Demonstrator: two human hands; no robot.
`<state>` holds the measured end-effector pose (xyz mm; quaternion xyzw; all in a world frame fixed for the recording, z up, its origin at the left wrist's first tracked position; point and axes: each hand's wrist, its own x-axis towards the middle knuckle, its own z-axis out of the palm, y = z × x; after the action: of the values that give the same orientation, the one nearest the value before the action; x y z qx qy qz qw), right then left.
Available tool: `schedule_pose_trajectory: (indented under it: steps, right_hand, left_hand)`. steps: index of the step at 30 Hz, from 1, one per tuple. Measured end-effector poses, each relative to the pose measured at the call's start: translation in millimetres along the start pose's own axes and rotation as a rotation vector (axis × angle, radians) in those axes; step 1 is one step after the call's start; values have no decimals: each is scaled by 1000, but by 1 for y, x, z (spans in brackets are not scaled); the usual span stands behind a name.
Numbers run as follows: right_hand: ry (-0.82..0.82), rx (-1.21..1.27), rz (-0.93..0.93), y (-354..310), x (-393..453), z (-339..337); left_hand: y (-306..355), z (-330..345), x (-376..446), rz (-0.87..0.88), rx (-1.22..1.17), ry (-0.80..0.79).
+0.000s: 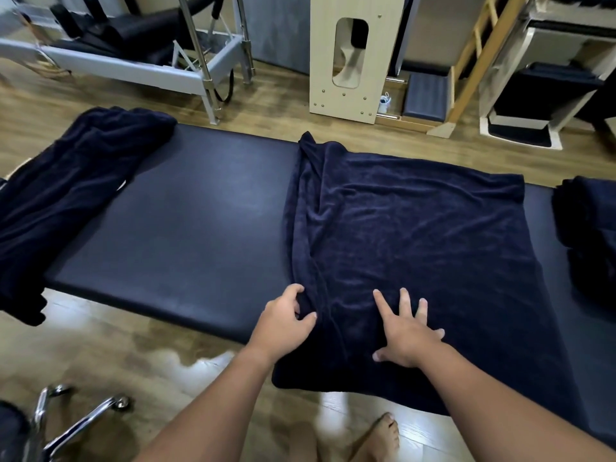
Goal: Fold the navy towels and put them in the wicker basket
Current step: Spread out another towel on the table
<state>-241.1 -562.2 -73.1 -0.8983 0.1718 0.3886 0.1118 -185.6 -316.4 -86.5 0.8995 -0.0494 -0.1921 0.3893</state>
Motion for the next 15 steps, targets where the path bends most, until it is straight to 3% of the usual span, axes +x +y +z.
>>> schedule_pose_trajectory:
  steps: [5,10,12,15]
  right_hand:
    - [3,17,-6,0,1,1]
    - [7,29,-13,2,-1,2]
    - [8,31,-14,1,-1,2]
    - [8,40,-10,1,-1,2]
  left_hand:
    - [-4,-2,-1,-88,21,-13]
    - [-30,-36,-1,-297,-17,380]
    - [-35,-41,-12,-290,-59,420]
    - [-35,-25,-26,-343,-416,367]
